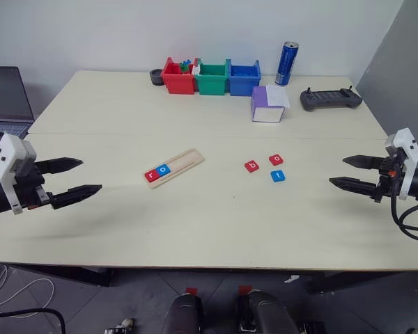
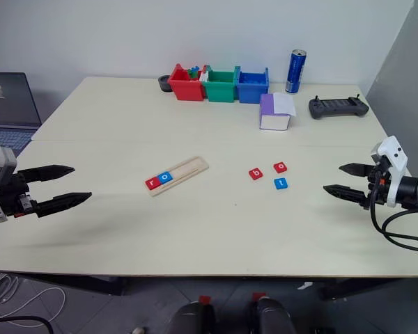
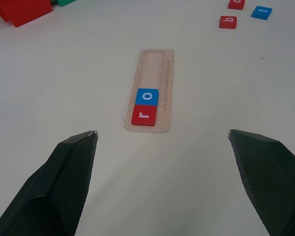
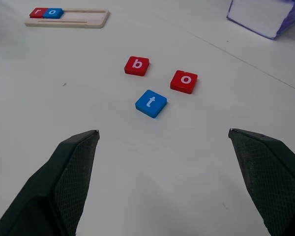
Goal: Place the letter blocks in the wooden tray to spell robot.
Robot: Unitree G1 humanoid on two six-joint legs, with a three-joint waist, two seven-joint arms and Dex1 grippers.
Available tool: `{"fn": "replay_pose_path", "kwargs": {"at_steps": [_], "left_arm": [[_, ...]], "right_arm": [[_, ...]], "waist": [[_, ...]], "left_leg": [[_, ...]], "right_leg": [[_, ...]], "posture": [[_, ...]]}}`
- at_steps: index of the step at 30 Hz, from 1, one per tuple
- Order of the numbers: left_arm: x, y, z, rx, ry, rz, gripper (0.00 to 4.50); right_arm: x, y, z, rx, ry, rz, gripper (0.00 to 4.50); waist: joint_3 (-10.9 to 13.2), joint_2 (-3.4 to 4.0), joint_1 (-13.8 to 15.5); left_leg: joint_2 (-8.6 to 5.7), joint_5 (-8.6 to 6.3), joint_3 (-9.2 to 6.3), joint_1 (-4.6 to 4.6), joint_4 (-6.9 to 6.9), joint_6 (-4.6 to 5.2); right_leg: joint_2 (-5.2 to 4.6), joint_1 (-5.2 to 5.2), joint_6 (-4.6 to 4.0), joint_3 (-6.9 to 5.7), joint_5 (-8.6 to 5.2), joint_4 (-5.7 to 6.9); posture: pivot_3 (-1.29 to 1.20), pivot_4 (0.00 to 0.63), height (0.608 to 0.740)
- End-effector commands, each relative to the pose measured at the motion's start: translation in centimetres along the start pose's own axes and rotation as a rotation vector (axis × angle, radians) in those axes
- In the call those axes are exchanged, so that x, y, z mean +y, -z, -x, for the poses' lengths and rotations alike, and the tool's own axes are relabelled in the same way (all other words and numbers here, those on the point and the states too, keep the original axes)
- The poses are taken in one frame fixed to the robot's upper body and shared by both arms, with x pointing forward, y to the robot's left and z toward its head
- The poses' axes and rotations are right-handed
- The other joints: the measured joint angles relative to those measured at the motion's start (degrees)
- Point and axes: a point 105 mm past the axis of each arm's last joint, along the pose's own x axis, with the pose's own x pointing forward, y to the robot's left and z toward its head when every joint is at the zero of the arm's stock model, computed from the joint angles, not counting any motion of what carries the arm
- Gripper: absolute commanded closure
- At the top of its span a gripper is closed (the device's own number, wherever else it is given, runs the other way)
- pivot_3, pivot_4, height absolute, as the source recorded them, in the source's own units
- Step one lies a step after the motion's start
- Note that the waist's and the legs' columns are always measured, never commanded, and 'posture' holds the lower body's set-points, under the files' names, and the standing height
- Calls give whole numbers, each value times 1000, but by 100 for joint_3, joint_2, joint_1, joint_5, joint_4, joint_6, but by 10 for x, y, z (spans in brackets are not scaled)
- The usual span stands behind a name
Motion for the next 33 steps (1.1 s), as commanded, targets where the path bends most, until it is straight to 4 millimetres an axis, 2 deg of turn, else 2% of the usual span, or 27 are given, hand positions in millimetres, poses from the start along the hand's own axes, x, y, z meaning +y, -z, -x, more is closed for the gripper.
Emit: {"fn": "replay_pose_path", "kwargs": {"at_steps": [1,8,11,13,16,18,22,26,29,33], "left_arm": [[-4,-16,17,-21,33,-47,0],[11,-14,20,-2,-38,-46,0],[7,-3,15,35,-16,-61,0],[3,15,11,96,-3,-76,0],[-1,45,-3,176,6,-135,0],[-5,56,-18,147,7,-139,0],[-8,60,-46,41,9,-70,0],[-8,62,-64,2,20,-42,0],[-6,63,-71,-1,28,-29,0],[-8,69,-89,18,74,-16,0]], "right_arm": [[3,-18,10,-42,-18,44,25],[7,-17,13,-29,-47,47,25],[9,-17,11,-32,-57,49,25],[15,-19,6,-42,-87,51,25],[38,-19,-14,-54,-192,53,25],[60,-20,-33,-65,-267,69,25],[95,-32,-66,-127,-350,76,25],[128,-37,-85,-165,-450,68,25],[137,-38,-91,-168,-467,65,25],[147,-40,-96,-186,-493,56,25]], "waist": [[0,0,-6],[0,1,17],[1,1,11],[1,3,7],[2,4,5],[2,4,5],[2,-3,26],[-3,-13,28],[-4,-14,28],[-6,-18,30]], "left_leg": [[0,0,1,0,0,0],[0,0,0,1,0,1],[0,0,2,0,-1,1],[0,-1,3,0,-2,1],[0,-1,5,3,-5,1],[4,-1,4,6,-6,1],[6,0,0,-3,5,2],[4,-1,1,-10,9,3],[0,-3,1,-10,9,7],[-5,-4,-1,-8,11,10]], "right_leg": [[0,0,0,0,0,0],[0,0,0,0,0,-1],[0,-1,0,3,0,-1],[0,-2,0,3,0,-2],[0,-2,-1,6,-1,-1],[2,-1,0,5,0,-1],[4,-2,0,2,0,4],[3,-3,1,2,1,0],[2,-2,1,2,1,-1],[-2,0,1,1,1,1]], "posture": [[0,150,740],[0,150,740],[0,150,740],[0,150,740],[0,150,740],[0,150,740],[0,150,740],[0,150,740],[0,150,740],[0,150,740]]}}
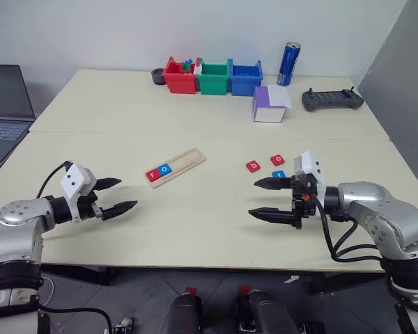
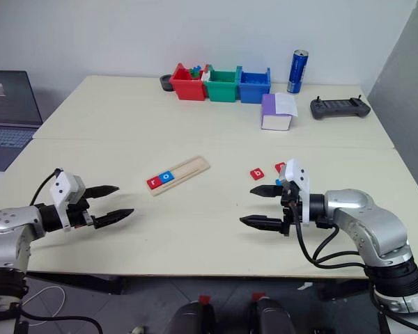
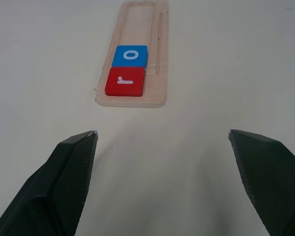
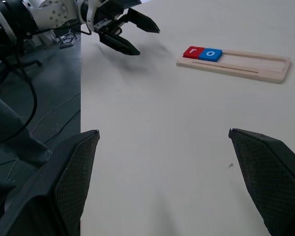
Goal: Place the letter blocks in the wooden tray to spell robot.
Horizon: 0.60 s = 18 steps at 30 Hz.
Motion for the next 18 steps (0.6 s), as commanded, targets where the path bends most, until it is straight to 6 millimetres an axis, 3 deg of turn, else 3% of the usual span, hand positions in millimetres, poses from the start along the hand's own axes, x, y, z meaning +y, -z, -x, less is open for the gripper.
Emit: {"fn": "replay_pose_path", "kwargs": {"at_steps": [1,9,18], "left_arm": [[3,0,-16,8,20,-25,0],[13,-5,-46,17,20,-58,0],[18,-8,-66,49,18,-113,0]], "right_arm": [[10,-12,-9,-35,-38,36,25],[20,-8,-18,-39,-59,23,25],[20,-6,-15,-41,-23,17,25]], "waist": [[-2,-2,2],[-7,-13,-21],[-8,-15,-39]], "left_leg": [[-1,0,-1,1,1,0],[-1,0,-1,0,1,1],[-2,1,-3,1,1,1]], "right_leg": [[0,0,0,-1,0,2],[0,0,0,-2,0,3],[0,0,-1,-3,0,5]], "posture": [[0,150,740],[0,150,740],[0,150,740]]}}
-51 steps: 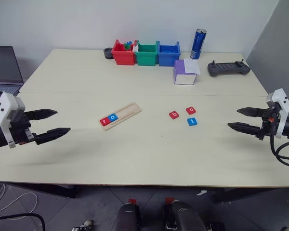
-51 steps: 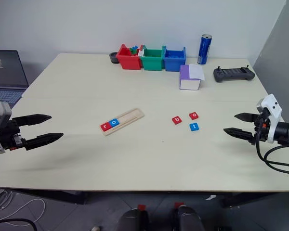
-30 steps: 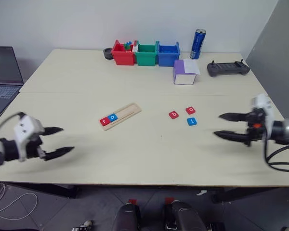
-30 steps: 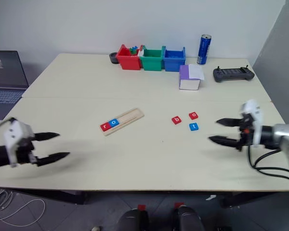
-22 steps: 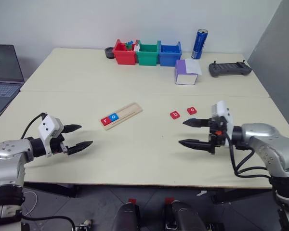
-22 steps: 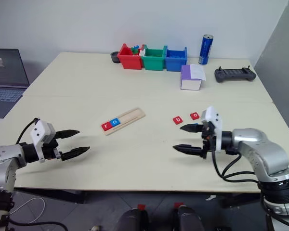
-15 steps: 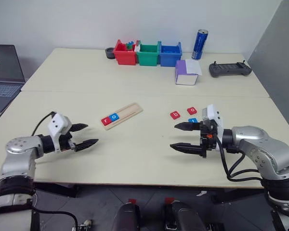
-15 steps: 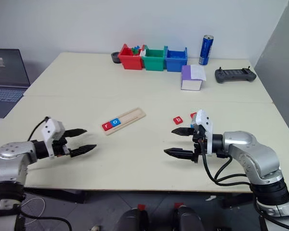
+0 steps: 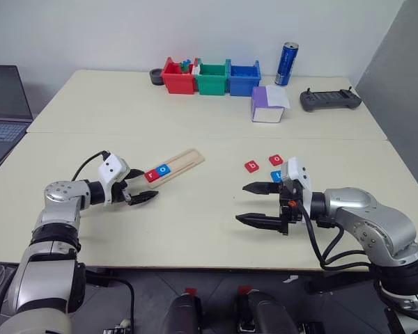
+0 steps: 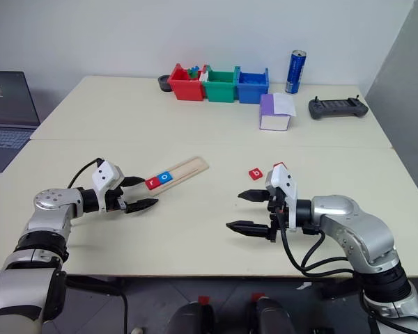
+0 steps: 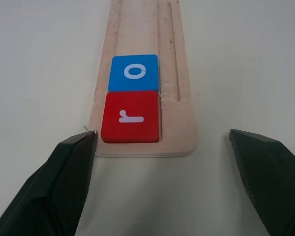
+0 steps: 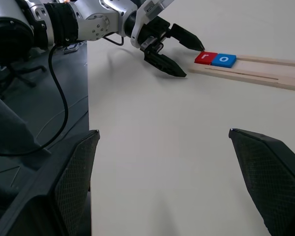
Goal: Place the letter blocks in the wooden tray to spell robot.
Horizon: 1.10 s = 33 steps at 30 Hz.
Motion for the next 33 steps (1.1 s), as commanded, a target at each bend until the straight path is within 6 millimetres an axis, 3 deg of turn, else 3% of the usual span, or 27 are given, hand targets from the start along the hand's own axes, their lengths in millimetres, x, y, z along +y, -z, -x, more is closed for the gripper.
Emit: {"fn": "replay_pose_path", "kwargs": {"at_steps": [1,9,19,33], "left_arm": [[2,-8,-10,-3,-3,-50,0],[4,-19,-30,12,-22,-74,0],[0,-8,-35,89,11,-7,0],[8,-10,-36,143,-22,39,0]], "right_arm": [[5,-9,2,-28,-1,33,25],[5,-10,4,-28,11,33,25],[4,-12,5,-32,24,33,25],[4,-13,8,-25,36,39,25]], "waist": [[-1,-1,3],[-3,-5,3],[-4,-7,-2],[-5,-7,-1]], "left_leg": [[0,0,0,0,1,0],[-3,1,-1,0,4,0],[-3,1,0,5,4,-2],[-3,4,-1,9,5,1]], "right_leg": [[0,0,0,0,0,0],[-2,2,0,0,0,3],[-3,5,-1,1,0,5],[-3,7,-1,1,0,9]], "posture": [[0,150,740],[0,150,740],[0,150,740],[0,150,740]]}}
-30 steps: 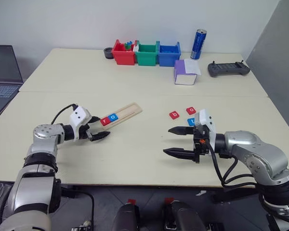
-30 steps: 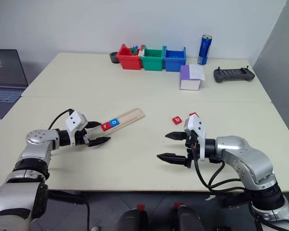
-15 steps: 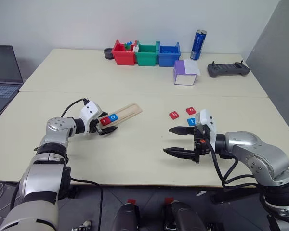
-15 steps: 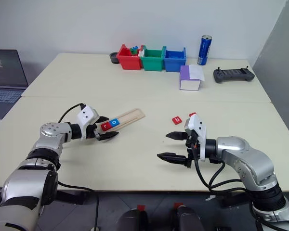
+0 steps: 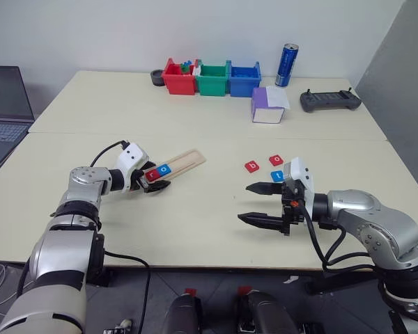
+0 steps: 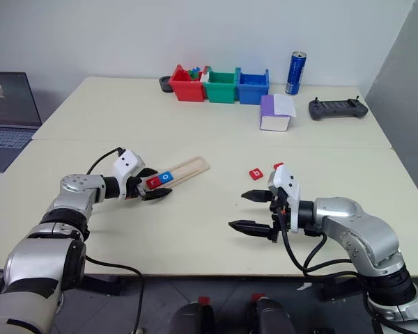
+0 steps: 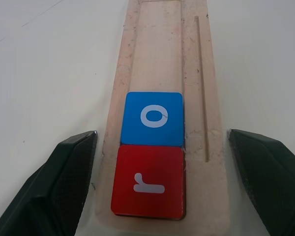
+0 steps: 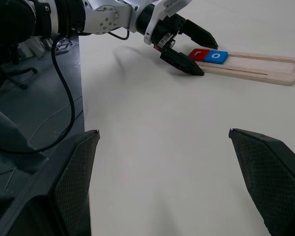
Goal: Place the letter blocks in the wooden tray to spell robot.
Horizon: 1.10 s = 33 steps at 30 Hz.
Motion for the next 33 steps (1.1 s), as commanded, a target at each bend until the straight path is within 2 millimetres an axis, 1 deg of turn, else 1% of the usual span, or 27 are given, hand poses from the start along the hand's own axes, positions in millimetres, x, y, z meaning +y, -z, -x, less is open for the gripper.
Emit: {"fn": "replay_pose_path", "kwargs": {"at_steps": [1,7,10,11,12,15,20,22,24,28,31,33], "left_arm": [[-2,11,-2,90,11,20,0],[-12,15,-4,108,85,66,0],[-13,17,-4,114,92,74,580],[-13,18,-4,116,91,74,910],[-13,18,-3,118,91,74,1119],[-12,18,-2,122,98,70,1121],[-15,11,-2,112,136,35,1121],[-22,7,-3,95,195,10,1121],[-32,4,-5,77,278,-27,1121],[-55,2,-9,49,428,-103,1121],[-67,-1,-12,19,498,-129,1121],[-83,0,-16,13,580,-175,1121]], "right_arm": [[5,-13,5,-30,-5,52,25],[3,-15,6,-30,8,61,25],[2,-17,6,-37,17,67,0],[1,-18,6,-39,19,68,0],[1,-18,6,-40,20,69,0],[1,-18,6,-43,24,70,0],[-1,-17,10,-40,42,72,0],[-5,-18,17,-32,63,76,0],[-8,-15,30,-6,83,79,0],[-9,1,55,90,107,84,0],[-10,7,65,129,126,87,0],[-9,11,72,146,136,82,0]], "waist": [[0,0,-1],[-3,-1,-3],[-3,-1,-4],[-3,-1,-4],[-3,-1,-4],[-3,-1,-5],[-3,-1,-6],[-3,-1,-4],[-3,-1,-1],[-4,-4,36],[-5,-3,43],[-6,-2,41]], "left_leg": [[0,0,0,0,0,0],[0,0,0,4,0,0],[0,0,1,4,0,0],[0,1,2,4,0,-1],[-1,1,1,4,0,-1],[-1,1,1,4,0,-1],[-1,1,2,3,0,-1],[-2,6,2,3,0,-11],[-6,7,2,1,0,-11],[-14,6,3,-1,0,-11],[-16,5,3,-1,1,-8],[-16,-1,3,1,2,1]], "right_leg": [[0,0,0,0,0,0],[0,2,0,1,0,2],[0,2,0,2,0,2],[0,2,0,2,0,1],[0,2,0,2,0,1],[0,2,0,2,0,2],[-1,2,0,3,0,1],[-2,2,-1,3,0,1],[-5,2,-1,2,0,1],[-12,4,-1,3,0,-7],[-13,6,-1,4,0,-8],[-13,8,-1,4,0,-7]], "posture": [[0,150,740],[0,150,740],[0,150,740],[0,150,740],[0,150,740],[0,150,740],[0,150,740],[0,150,740],[0,150,740],[0,150,740],[0,150,740],[0,150,740]]}}
